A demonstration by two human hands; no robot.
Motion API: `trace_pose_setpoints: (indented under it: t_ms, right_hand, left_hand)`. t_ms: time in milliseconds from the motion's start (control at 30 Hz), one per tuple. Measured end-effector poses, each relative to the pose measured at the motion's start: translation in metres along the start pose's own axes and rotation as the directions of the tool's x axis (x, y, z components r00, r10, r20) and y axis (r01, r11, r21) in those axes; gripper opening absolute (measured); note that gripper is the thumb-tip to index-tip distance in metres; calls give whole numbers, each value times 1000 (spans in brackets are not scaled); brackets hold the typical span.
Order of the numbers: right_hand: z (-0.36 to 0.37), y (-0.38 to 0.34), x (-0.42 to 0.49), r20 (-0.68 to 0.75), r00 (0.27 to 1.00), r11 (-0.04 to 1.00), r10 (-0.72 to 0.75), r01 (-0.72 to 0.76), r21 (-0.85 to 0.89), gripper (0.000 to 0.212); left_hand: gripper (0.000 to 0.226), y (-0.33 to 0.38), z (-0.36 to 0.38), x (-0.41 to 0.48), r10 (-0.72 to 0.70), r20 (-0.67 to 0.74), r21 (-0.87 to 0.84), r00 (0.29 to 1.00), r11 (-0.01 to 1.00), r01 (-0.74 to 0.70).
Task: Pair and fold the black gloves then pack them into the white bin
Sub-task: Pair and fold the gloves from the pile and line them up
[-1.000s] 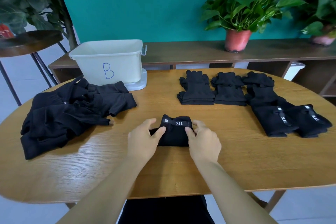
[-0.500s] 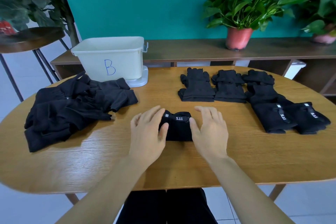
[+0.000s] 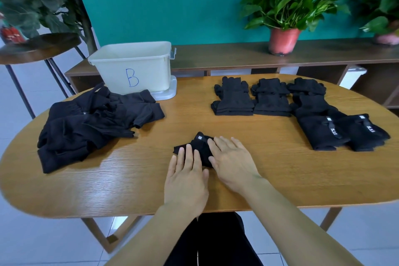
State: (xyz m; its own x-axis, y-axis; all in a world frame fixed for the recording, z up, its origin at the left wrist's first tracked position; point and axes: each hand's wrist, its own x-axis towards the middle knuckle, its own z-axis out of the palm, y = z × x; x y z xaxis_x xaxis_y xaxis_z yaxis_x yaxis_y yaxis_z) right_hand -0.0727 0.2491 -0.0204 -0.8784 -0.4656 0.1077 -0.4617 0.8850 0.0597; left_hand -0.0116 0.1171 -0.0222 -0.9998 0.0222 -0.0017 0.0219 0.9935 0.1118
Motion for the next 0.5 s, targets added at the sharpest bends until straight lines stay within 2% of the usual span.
trace_pose_setpoints:
  t_ms: [100, 167, 367, 500]
  right_hand:
    - [6, -8, -16, -32, 992, 992, 120, -119, 45, 56]
    - [11, -7, -28, -51, 985, 984, 165, -161, 78, 60]
    - [10, 4, -56, -38, 948, 948, 317, -315, 43, 64]
    - [10, 17, -68, -78, 932, 935, 353, -352, 38, 65]
  left_hand:
    - [59, 7, 5, 1, -29, 8, -41, 1000, 999, 29]
    - [60, 9, 9, 4, 0, 21, -64, 1000, 998, 1]
    - [59, 14, 12, 24, 224, 38, -43, 974, 974, -223]
    - [59, 25, 14, 42, 349, 41, -25, 936, 937, -348]
